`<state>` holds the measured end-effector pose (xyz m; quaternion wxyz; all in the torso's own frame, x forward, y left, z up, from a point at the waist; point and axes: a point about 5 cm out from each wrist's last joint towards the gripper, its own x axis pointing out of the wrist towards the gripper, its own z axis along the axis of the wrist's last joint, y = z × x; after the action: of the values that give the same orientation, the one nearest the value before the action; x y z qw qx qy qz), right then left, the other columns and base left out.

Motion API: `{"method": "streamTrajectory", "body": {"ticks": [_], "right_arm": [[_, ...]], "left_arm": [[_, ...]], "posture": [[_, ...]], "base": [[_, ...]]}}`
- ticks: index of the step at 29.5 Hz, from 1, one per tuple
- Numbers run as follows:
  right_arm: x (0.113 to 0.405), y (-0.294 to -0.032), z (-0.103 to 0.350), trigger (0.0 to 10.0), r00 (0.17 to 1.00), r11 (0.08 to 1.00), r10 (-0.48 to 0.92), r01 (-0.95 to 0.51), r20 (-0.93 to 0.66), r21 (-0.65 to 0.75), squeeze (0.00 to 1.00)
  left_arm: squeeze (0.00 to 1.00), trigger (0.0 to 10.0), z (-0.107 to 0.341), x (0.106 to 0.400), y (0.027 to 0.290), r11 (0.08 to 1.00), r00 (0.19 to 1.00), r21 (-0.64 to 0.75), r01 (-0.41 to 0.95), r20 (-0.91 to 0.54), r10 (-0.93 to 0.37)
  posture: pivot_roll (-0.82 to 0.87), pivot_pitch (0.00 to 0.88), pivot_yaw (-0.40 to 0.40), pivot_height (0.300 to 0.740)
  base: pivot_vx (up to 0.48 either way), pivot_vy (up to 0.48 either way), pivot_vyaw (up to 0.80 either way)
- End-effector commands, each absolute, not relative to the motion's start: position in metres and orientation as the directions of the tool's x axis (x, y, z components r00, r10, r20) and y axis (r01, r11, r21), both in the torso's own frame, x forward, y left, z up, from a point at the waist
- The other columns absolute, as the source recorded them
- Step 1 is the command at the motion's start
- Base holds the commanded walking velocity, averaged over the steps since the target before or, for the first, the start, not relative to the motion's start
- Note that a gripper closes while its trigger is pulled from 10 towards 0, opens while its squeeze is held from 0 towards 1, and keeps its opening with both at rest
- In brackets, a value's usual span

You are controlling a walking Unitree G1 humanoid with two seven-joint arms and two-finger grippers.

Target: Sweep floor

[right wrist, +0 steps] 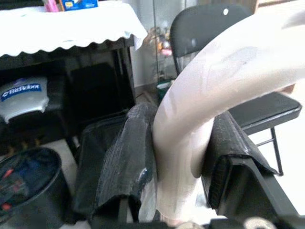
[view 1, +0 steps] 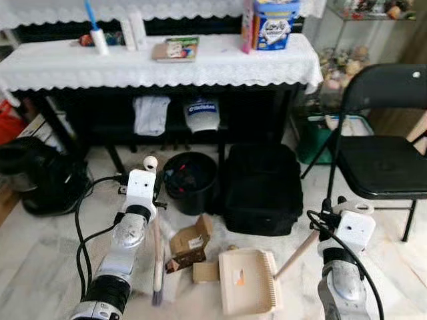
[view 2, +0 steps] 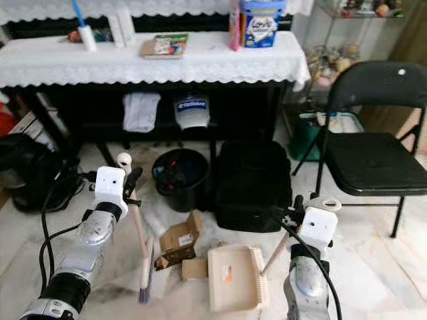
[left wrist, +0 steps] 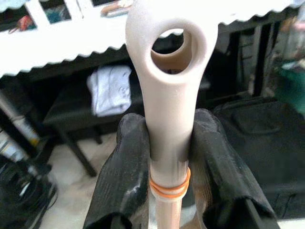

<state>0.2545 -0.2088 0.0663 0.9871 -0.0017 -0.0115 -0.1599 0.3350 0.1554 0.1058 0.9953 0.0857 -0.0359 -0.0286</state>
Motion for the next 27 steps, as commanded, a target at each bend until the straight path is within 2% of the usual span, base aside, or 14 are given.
{"method": "streamTrajectory", "body": {"ticks": [1, 7, 14, 18, 27], "right_arm": [[0.258, -0.2044, 0.0797, 10.0, 0.948, 0.953, -0.303, 0.303, 0.095, 0.012, 0.0], [0.2593, -0.2032, 0.0793, 10.0, 0.948, 0.952, -0.306, 0.306, 0.084, 0.021, 0.0], [0.2602, -0.2006, 0.0783, 10.0, 0.953, 0.956, -0.292, 0.292, 0.083, 0.023, 0.0], [0.2606, -0.1993, 0.0783, 10.0, 0.955, 0.958, -0.284, 0.285, 0.089, -0.003, 0.0], [0.2602, -0.2016, 0.0775, 10.0, 0.949, 0.953, -0.303, 0.303, 0.085, 0.013, 0.0]], "left_arm": [[0.0, 10.0, 0.113, 0.3373, 0.1635, 0.984, 0.994, 0.179, 0.024, 0.096, -0.042], [0.0, 10.0, 0.1153, 0.338, 0.1621, 0.985, 0.993, 0.172, 0.028, 0.11, -0.048], [0.0, 10.0, 0.1167, 0.3392, 0.1614, 0.985, 0.992, 0.17, 0.03, 0.116, -0.051], [0.0, 10.0, 0.1173, 0.3395, 0.1611, 0.985, 0.991, 0.17, 0.031, 0.12, -0.052], [0.0, 10.0, 0.1216, 0.3389, 0.1557, 0.984, 0.984, 0.165, 0.061, 0.158, -0.087]], "posture": [[-0.16, 0.013, 0.043, 0.74], [-0.16, 0.014, 0.044, 0.74], [-0.16, 0.01, 0.047, 0.74], [-0.15, 0.008, 0.046, 0.74], [-0.16, 0.0, 0.047, 0.74]], "base": [[0.0, 0.48, 0.0], [0.0, 0.48, 0.0], [0.0, 0.48, -0.7], [0.0, 0.442, 0.0], [0.0, 0.034, 0.0]]}}
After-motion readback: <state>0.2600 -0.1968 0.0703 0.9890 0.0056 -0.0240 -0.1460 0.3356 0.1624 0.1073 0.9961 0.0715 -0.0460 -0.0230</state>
